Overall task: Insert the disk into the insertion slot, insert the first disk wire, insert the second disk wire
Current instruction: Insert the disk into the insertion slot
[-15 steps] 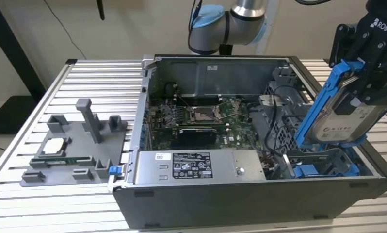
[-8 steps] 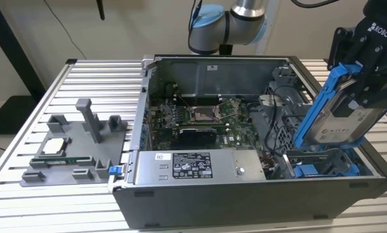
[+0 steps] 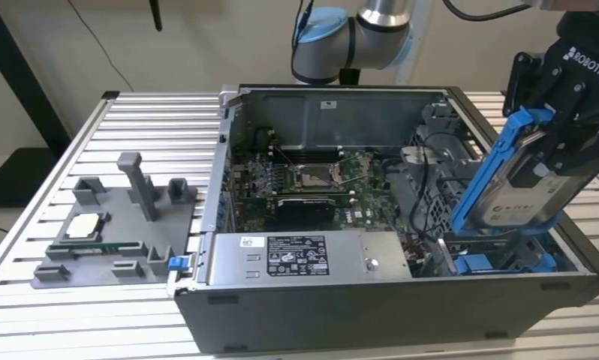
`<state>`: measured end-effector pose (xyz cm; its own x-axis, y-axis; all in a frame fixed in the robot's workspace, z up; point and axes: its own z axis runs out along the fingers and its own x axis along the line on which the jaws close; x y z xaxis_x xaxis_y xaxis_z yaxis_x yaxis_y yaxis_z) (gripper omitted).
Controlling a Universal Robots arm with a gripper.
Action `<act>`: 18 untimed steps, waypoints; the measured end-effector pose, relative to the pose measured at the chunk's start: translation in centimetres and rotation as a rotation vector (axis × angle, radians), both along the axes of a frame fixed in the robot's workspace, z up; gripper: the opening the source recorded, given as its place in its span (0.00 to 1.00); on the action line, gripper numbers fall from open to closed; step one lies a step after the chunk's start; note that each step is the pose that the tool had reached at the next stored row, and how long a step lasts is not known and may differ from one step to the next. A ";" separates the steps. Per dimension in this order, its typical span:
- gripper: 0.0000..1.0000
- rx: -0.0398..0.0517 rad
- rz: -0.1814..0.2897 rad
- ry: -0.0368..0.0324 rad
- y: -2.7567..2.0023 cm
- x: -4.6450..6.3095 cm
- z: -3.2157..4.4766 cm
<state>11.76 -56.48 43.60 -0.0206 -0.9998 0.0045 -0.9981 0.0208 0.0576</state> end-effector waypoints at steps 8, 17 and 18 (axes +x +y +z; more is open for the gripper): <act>0.00 0.0036 0.000 0.0094 -0.04 0.5 -0.97; 0.00 0.0074 0.000 0.0232 -0.45 0.7 -2.07; 0.00 0.0079 0.000 0.0239 -0.50 0.7 -2.15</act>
